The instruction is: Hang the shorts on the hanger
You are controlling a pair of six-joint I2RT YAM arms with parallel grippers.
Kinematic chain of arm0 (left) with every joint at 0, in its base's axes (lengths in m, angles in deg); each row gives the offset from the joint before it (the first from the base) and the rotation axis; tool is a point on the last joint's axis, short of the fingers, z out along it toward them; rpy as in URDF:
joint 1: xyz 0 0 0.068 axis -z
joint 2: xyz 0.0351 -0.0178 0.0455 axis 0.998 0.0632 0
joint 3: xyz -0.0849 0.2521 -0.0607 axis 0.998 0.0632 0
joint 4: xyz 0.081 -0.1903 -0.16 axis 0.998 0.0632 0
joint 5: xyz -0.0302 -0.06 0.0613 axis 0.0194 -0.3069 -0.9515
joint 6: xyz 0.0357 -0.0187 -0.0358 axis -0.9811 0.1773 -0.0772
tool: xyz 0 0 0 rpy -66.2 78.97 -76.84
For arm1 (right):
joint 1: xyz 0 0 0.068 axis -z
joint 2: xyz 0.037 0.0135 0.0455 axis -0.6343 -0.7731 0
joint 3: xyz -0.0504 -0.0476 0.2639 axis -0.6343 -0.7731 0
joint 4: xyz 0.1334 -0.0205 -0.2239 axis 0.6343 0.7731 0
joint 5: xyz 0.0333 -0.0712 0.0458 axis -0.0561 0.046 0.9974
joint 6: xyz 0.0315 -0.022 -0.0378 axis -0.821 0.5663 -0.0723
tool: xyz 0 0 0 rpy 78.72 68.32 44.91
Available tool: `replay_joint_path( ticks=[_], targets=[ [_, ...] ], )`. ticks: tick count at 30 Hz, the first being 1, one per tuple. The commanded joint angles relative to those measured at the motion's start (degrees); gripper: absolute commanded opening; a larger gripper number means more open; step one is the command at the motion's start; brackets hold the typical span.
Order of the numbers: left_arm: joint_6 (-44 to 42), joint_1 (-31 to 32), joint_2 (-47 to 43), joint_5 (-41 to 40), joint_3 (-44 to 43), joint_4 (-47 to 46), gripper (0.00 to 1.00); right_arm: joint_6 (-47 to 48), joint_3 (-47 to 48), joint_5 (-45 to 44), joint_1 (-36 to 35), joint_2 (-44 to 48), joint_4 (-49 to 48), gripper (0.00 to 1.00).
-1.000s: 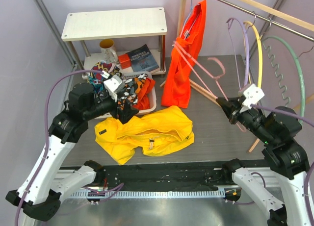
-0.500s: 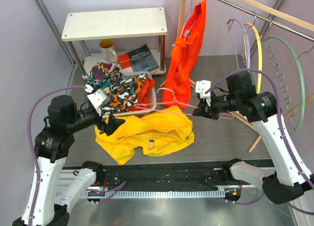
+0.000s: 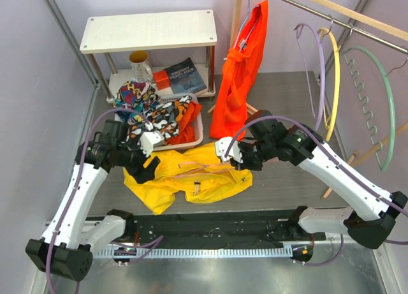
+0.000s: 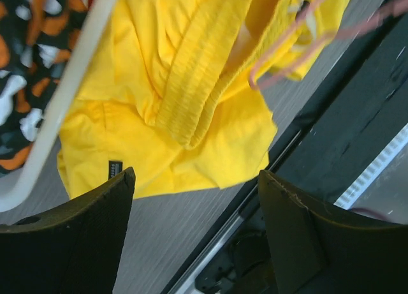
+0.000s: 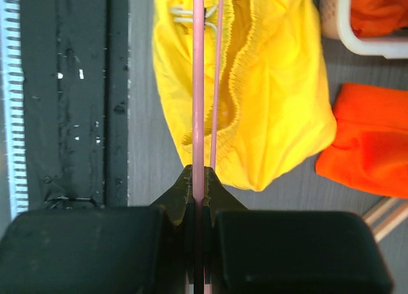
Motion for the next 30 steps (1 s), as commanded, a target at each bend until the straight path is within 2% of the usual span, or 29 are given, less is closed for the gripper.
replay_joint_path(
  ticks=[1, 3, 6, 13, 22, 30],
  targets=[
    [-11.11, -0.27, -1.82, -2.31, 5.28, 0.25, 0.75, -1.74, -0.53, -4.82, -0.26, 3.16, -7.80, 0.01],
    [-15.67, -0.36, -1.91, -2.58, 9.50, -3.00, 0.73, -1.12, -0.71, -5.53, -0.17, 3.51, -8.07, 0.01],
    [-17.98, -0.45, 0.19, -2.75, 12.23, -6.96, 0.68, -1.30, -0.36, -5.27, -0.26, 3.43, -7.63, 0.01],
    [-19.04, -1.24, 6.61, -0.38, 13.03, -12.50, 0.59, 0.10, -0.36, -5.01, -0.26, 3.34, -7.11, 0.01],
    [-20.89, -1.15, 8.64, 0.41, 16.46, -16.02, 0.59, 1.42, -1.50, -3.07, -0.26, 3.51, -5.44, 0.01],
    [-17.64, -1.15, 10.57, -0.65, 17.17, -20.85, 0.57, 2.57, -3.78, -2.63, -0.43, 3.78, -5.17, 0.01]
  ],
)
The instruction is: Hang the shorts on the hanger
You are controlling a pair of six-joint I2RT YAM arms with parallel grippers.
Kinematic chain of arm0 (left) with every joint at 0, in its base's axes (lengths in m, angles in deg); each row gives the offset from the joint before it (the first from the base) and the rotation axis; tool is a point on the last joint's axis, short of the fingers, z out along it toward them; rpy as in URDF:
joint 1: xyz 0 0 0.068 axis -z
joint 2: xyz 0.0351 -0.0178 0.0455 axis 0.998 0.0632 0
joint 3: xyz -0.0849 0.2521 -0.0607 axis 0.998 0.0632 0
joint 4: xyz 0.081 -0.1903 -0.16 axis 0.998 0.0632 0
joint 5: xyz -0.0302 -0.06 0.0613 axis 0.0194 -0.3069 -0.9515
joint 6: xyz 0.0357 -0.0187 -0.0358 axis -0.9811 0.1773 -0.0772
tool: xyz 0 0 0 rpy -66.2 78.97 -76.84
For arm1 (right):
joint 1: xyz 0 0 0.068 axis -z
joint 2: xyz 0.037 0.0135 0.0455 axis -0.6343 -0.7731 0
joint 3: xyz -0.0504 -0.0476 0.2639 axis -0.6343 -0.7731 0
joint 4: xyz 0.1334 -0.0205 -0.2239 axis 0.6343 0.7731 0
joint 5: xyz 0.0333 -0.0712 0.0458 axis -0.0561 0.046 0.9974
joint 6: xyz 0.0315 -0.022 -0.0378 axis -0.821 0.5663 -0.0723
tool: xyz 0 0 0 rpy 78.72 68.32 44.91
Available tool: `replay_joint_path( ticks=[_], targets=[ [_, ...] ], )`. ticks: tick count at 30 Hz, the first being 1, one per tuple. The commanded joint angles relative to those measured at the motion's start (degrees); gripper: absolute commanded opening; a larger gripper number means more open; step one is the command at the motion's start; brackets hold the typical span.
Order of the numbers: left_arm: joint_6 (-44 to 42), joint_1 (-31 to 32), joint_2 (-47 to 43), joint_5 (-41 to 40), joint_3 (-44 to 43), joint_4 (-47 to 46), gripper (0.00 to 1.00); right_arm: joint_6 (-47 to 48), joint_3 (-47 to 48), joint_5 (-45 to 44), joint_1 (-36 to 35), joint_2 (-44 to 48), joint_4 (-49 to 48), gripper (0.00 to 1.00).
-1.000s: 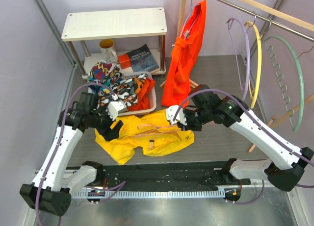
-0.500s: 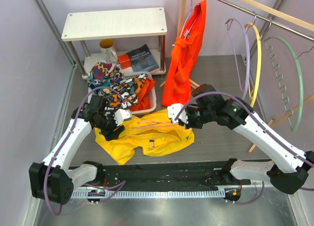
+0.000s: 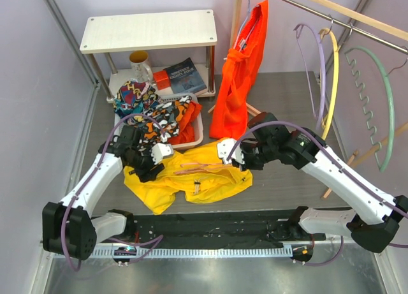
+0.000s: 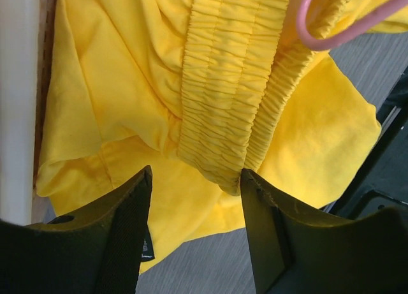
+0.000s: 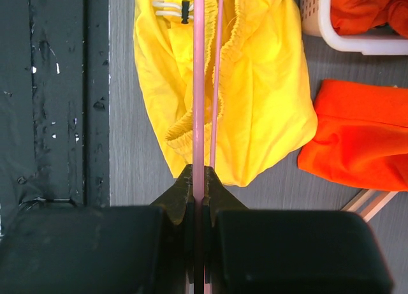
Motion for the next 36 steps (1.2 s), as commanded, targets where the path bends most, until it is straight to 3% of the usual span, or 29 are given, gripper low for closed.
replay_joint_path(
  ticks=[1, 8, 11, 15, 17, 36],
  targets=[
    [1.53, -0.28, 1.21, 0.93, -0.15, -4.83, 0.56, 1.39, -0.81, 1.13, -0.43, 1.37, -0.47, 0.01],
    [4.17, -0.28, 1.48, 1.01, -1.11, -6.68, 0.43, 2.00, -2.40, 0.51, -1.49, 1.81, -0.12, 0.01],
    [5.31, -0.28, 1.92, 1.28, -1.99, -6.16, 0.33, 2.00, -2.75, 0.16, -2.01, 1.90, -0.47, 0.01],
    [6.45, -0.28, 2.45, 1.98, -3.66, -4.75, 0.06, 2.09, -3.45, -1.07, -3.24, 1.90, -1.96, 0.01],
    [8.03, -0.28, 2.71, 1.81, -4.80, -4.22, 0.00, 2.00, -3.63, -1.51, -3.68, 1.99, -3.02, 0.01],
    [10.24, 0.25, 2.97, 5.50, -15.70, 8.08, 0.00, -4.94, -10.47, -7.05, -6.67, -3.20, -28.13, 0.01]
  ],
)
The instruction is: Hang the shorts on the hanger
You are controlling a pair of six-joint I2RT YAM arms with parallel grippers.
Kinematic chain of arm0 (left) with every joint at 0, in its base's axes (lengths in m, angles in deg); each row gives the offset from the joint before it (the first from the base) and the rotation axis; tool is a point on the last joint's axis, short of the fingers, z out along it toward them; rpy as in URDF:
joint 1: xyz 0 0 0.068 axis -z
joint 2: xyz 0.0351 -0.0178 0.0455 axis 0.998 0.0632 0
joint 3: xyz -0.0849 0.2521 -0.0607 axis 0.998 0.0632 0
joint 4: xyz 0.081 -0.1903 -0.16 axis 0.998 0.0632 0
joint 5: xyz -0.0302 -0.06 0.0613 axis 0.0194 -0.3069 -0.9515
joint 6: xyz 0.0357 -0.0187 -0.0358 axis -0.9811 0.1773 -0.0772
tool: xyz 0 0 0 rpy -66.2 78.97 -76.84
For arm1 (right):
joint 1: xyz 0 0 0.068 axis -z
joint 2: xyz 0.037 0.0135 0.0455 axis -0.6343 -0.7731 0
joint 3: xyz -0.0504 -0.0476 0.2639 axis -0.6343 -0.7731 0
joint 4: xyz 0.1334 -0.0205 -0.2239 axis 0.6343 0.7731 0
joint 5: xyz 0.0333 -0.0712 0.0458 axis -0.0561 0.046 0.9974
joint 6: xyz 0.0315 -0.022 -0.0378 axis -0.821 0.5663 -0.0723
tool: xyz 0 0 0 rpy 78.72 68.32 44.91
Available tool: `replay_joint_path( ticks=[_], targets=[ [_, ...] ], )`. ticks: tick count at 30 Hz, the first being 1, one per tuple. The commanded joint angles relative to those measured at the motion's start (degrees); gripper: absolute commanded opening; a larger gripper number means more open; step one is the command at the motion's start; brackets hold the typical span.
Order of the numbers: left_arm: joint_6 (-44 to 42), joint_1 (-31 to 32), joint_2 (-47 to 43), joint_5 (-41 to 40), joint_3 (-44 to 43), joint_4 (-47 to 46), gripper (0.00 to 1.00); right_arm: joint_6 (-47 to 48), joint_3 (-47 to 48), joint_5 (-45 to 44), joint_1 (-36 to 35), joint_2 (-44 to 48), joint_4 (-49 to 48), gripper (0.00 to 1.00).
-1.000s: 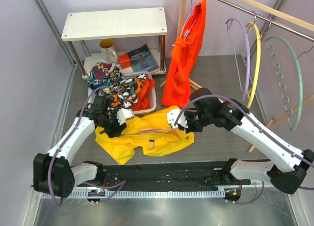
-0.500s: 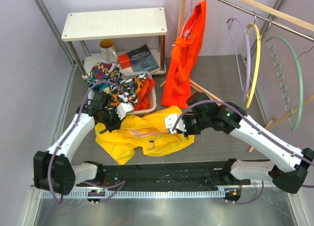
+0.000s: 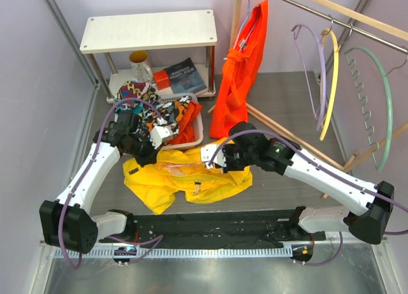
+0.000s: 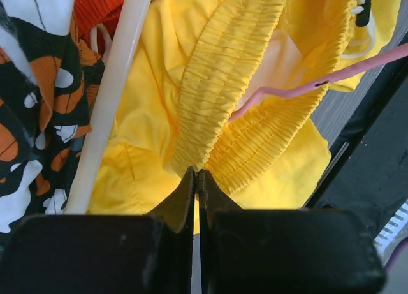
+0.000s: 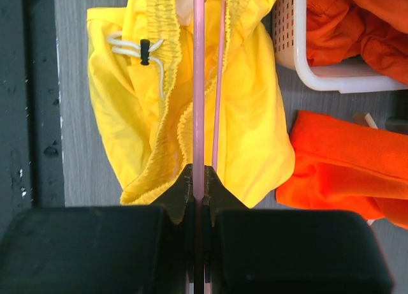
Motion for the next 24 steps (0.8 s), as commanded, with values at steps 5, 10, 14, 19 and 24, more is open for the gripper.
replay_joint_path(
  ticks=[5, 10, 14, 19, 24],
  targets=[
    [1.47, 0.40, -0.17, 3.25, -6.67, 5.97, 0.00, -1.42, -4.33, 3.55, -0.42, -0.20, -17.32, 0.01],
    [2.26, 1.02, -0.96, 4.57, -7.90, 7.21, 0.00, -3.79, -6.97, 6.80, -0.42, -2.31, -26.46, 0.01],
    [2.88, -0.11, -1.75, 7.46, -7.20, 7.65, 0.18, -6.34, -9.52, 8.91, -0.42, -2.93, -32.44, 0.01],
    [-2.54, -11.85, -4.21, 13.61, -6.14, 5.98, 0.63, -9.33, -13.82, 10.14, 0.54, -1.61, -37.72, 0.01],
    [-28.01, -21.99, -1.76, 20.13, -7.73, 19.21, 0.71, -10.03, -16.29, 11.37, 0.98, 0.06, -40.01, 0.01]
  ],
)
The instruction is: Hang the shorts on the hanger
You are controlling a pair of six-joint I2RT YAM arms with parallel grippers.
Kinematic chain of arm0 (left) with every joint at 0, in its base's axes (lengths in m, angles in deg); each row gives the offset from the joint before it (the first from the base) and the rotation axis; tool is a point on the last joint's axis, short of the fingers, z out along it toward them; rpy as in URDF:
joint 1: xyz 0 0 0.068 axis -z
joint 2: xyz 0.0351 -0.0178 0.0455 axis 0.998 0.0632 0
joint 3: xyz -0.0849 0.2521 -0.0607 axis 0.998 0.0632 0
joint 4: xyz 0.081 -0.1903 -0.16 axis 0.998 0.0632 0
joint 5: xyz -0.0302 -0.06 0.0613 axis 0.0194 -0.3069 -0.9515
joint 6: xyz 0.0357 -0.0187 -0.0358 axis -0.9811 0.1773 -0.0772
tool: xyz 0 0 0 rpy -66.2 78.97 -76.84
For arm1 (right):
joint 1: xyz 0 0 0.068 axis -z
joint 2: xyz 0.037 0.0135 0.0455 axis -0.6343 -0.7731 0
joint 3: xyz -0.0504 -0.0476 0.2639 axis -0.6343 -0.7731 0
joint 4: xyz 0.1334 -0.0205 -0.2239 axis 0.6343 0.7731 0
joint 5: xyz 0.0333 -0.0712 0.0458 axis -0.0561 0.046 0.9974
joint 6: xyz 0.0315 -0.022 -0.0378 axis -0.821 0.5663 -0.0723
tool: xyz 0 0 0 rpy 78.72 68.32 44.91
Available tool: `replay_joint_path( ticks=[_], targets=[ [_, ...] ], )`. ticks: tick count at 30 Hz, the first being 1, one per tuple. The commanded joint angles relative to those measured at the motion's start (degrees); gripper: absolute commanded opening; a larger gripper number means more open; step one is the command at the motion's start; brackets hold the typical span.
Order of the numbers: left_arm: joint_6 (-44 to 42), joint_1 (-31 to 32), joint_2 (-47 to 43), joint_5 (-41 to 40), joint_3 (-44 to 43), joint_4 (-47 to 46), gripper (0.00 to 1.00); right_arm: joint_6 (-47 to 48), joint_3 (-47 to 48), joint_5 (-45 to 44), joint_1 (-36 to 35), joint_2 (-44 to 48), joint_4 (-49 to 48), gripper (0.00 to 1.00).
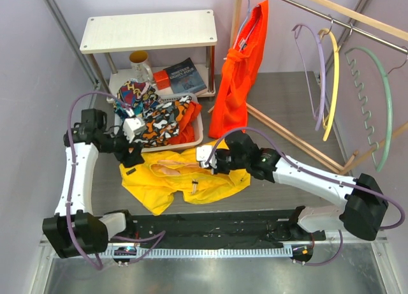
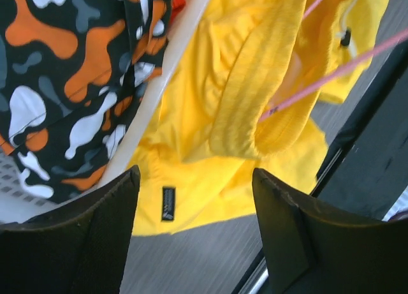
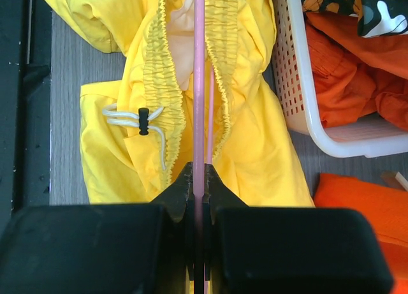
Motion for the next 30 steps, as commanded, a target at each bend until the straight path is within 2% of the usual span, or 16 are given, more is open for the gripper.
replay_joint_path(
  ticks=[1, 3, 4, 9, 12, 14, 15, 18, 19, 21, 22, 23, 25, 26, 27, 30],
  targets=[
    [-30.02, -6.72, 1.52, 6.77, -0.82, 12.92, 0.77, -2.12, -0.49, 3.37, 0.37, 3.16, -8.12, 0.01],
    [-37.38, -8.32, 3.02, 6.86, 0.23, 16.01, 0.83, -2.21, -0.31, 3.72, 0.64, 3.51, -8.38, 0.01],
    [-43.07, -8.58, 3.37, 6.69, 1.54, 18.02, 0.95, -2.30, -0.40, 3.99, 0.72, 3.60, -8.56, 0.01],
    [-42.35, -7.89, -0.48, 11.86, 7.08, 8.40, 0.99, -1.33, -0.57, 6.27, 0.90, 4.74, -9.35, 0.01],
    [-38.31, -1.85, -3.56, 10.56, 10.78, -0.75, 0.98, -0.81, -0.84, 7.24, 0.99, 5.18, -9.88, 0.01],
    [-34.97, 0.89, -4.27, 9.85, 12.19, -6.01, 0.93, -0.19, -0.66, 8.12, 0.90, 5.01, -9.97, 0.01],
    [-32.52, 3.52, -4.36, 9.50, 12.98, -7.26, 0.89, 0.07, -0.49, 8.38, 0.99, 4.92, -9.97, 0.01],
    [-25.93, 7.30, -4.36, 8.09, 14.03, -12.01, 0.62, 0.16, -0.22, 8.91, 0.90, 4.57, -10.23, 0.01],
    [-25.56, 7.76, -4.10, 7.83, 14.13, -11.93, 0.46, -0.36, -0.05, 8.82, 0.90, 4.66, -10.66, 0.01],
    [-23.72, 8.81, -3.75, 6.43, 14.48, -11.93, 0.26, -2.20, 0.30, 7.43, 0.99, 4.74, -11.02, 0.01],
    [-22.49, 8.82, -3.57, 5.99, 14.48, -11.84, 0.06, -3.25, 0.48, 6.11, 0.90, 4.92, -10.93, 0.01],
    [-20.91, 8.73, -2.96, 4.59, 14.48, -12.27, 0.00, -4.31, 0.91, 4.88, 0.90, 5.09, -9.97, 0.04],
    [-16.62, 8.73, -2.17, 3.35, 13.95, -12.63, 0.00, -8.26, 1.27, 0.23, 0.90, 6.32, -7.69, 0.24],
    [-15.02, 8.55, -1.99, 2.74, 13.78, -12.80, 0.00, -8.97, 1.36, -0.92, 0.90, 7.81, -4.03, 0.58],
    [-13.53, 8.46, -1.73, 2.73, 13.69, -13.33, 0.00, -10.11, 1.27, -3.80, 0.90, 8.60, -2.07, 0.76],
    [-10.62, 8.46, -0.85, 3.08, 13.34, -13.51, 0.00, -11.17, 1.01, -10.13, 0.99, 12.46, 4.43, 0.79]
  ],
)
